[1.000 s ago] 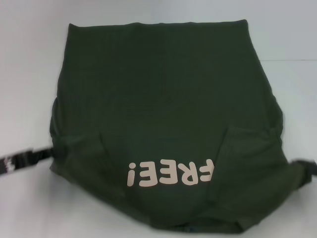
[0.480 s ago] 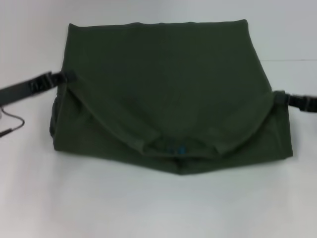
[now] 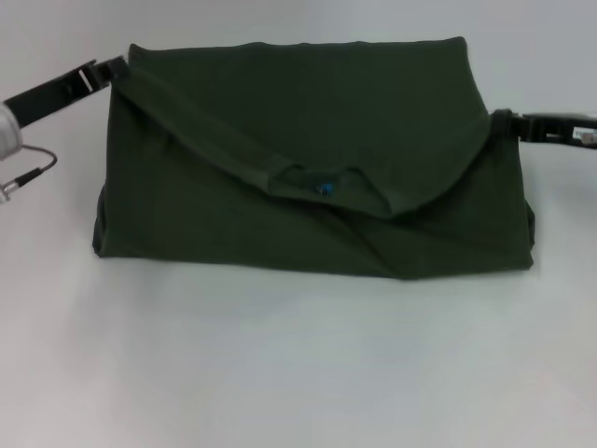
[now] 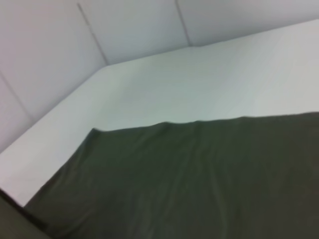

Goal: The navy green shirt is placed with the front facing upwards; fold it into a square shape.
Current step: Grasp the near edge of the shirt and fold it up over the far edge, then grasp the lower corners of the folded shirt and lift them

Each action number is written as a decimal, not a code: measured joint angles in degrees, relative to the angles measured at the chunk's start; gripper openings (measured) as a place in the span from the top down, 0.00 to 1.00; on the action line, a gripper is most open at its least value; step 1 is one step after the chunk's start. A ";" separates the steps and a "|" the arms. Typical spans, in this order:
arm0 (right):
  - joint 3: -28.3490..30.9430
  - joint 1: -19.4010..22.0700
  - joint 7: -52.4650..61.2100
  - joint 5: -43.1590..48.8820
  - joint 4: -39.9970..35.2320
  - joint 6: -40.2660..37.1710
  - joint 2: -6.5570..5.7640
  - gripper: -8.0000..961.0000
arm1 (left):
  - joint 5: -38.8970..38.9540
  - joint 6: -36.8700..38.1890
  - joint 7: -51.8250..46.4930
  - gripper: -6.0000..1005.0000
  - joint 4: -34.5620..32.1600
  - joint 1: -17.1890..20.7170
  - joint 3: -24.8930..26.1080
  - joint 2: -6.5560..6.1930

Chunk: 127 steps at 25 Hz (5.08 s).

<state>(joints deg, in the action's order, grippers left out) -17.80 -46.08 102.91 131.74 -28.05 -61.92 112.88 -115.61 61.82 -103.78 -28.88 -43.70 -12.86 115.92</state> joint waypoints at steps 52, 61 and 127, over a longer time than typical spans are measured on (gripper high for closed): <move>-1.89 -0.47 -10.23 -10.06 5.55 18.06 3.25 0.38 | 11.73 -11.37 13.54 0.49 1.71 1.86 -3.18 3.97; -2.36 5.02 0.61 -10.24 -0.71 -1.44 2.42 0.22 | 11.57 6.61 9.54 0.24 -7.23 11.52 -7.43 4.18; -6.54 11.35 6.60 -11.04 -1.58 -13.97 2.67 0.21 | -0.94 -9.42 20.09 0.71 -14.40 19.34 -29.59 8.17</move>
<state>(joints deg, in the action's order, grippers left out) -24.35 -34.74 109.51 120.69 -29.62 -75.89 115.55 -116.55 52.40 -83.70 -43.28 -24.36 -42.45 124.09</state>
